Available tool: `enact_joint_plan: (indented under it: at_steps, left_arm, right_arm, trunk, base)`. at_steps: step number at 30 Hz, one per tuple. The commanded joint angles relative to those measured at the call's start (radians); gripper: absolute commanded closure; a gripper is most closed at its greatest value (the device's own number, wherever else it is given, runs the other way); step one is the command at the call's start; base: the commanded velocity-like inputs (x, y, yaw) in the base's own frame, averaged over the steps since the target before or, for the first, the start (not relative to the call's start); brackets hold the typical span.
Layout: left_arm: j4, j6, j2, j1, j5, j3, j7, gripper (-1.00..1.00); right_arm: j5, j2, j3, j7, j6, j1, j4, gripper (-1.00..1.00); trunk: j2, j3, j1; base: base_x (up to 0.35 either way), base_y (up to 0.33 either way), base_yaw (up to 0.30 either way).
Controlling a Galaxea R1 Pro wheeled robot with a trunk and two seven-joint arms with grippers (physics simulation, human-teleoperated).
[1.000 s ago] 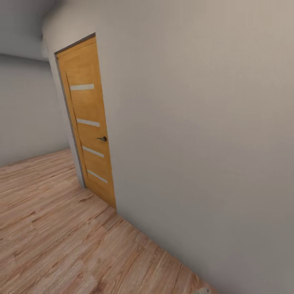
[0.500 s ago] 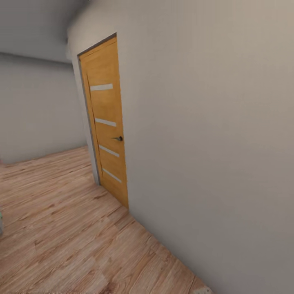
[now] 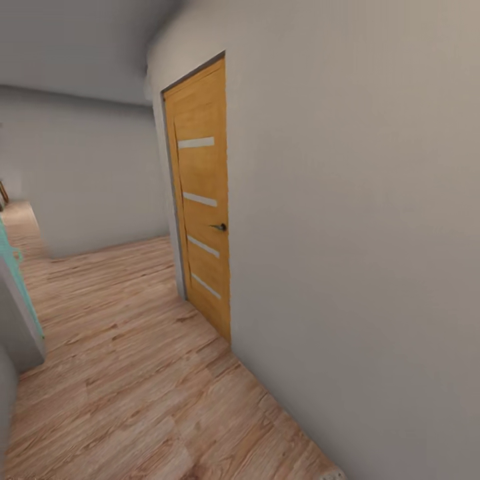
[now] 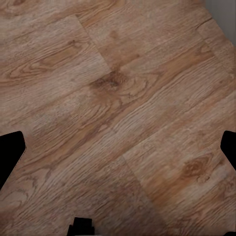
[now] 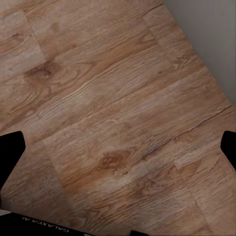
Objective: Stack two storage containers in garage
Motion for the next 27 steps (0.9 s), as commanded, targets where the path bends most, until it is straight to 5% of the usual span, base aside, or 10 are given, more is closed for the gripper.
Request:
enact_joint_plan:
  at_steps: [1, 27]
  left_arm:
    - [0.001, -0.001, 0.000, -0.001, 0.009, 0.007, -0.010, -1.00]
    - [0.001, 0.001, -0.001, -0.001, 0.007, 0.006, -0.009, -1.00]
  right_arm:
    - [0.008, 0.000, -0.007, 0.003, -0.003, 0.000, 0.000, -1.00]
    - [0.010, 0.000, -0.007, 0.003, -0.003, -0.001, 0.000, -1.00]
  trunk:
    - [-0.001, -0.002, 0.001]
    - [-0.001, -0.002, 0.001]
  base:
    - [0.313, 0.000, 0.253]
    - [0.323, 0.000, 0.269]
